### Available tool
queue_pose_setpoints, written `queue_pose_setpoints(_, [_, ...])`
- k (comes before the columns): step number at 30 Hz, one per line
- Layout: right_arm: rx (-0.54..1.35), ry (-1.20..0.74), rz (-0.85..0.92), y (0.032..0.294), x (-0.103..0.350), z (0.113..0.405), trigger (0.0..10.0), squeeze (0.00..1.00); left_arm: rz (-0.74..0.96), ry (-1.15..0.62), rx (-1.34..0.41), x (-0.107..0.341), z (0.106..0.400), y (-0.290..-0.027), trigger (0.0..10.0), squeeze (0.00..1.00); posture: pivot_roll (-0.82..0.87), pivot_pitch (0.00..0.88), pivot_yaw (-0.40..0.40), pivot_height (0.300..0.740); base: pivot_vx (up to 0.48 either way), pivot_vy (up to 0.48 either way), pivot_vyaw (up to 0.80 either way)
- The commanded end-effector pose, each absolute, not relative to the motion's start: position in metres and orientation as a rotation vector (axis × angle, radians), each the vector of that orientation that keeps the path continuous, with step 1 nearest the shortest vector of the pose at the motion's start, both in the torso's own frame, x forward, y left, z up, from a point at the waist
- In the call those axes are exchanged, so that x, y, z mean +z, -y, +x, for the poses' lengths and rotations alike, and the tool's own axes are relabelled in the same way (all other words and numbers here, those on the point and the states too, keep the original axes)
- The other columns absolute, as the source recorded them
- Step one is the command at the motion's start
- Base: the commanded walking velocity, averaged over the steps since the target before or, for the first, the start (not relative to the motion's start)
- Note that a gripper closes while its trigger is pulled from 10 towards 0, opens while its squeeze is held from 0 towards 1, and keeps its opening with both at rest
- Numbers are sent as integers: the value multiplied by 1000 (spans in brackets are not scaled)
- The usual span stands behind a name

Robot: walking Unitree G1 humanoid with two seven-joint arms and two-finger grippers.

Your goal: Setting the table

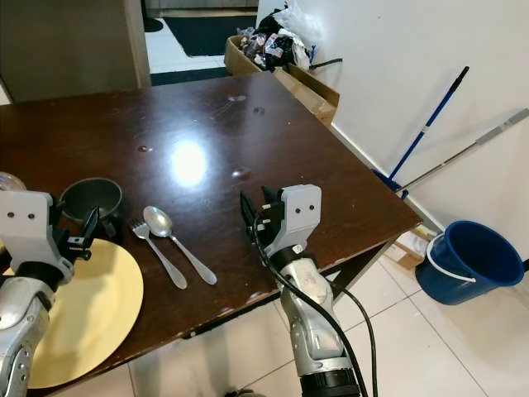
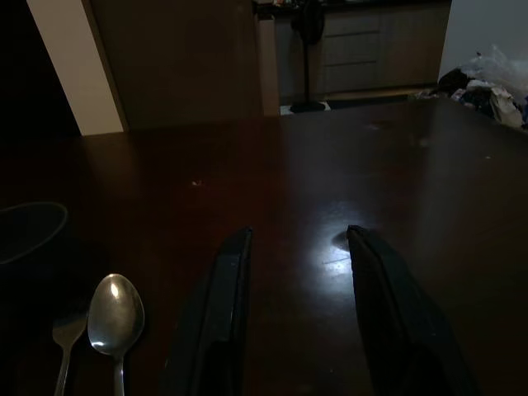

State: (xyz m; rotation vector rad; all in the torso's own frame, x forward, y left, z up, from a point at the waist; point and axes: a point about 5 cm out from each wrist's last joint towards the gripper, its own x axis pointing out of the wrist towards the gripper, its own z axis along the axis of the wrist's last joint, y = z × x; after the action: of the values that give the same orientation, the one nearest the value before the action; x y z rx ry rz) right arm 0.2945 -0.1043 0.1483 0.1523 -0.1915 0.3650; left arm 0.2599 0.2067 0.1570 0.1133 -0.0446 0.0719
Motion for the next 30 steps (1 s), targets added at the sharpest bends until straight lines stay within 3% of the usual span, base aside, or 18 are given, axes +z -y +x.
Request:
queue_pose_setpoints(1, [358,172,156,107,145,293,10000,0,108,20,73,153,257,-206,10000,0,-20,23,-35,740,0,0,0])
queue_pose_setpoints(8, [360,169,156,106,144,292,10000,0,108,16,74,153,256,-206,10000,0,-18,26,-35,740,-117,0,0])
queue_pose_setpoints(30, [371,169,161,101,145,295,10000,0,113,12,84,153,254,-209,10000,0,-11,26,-29,740,-360,0,0])
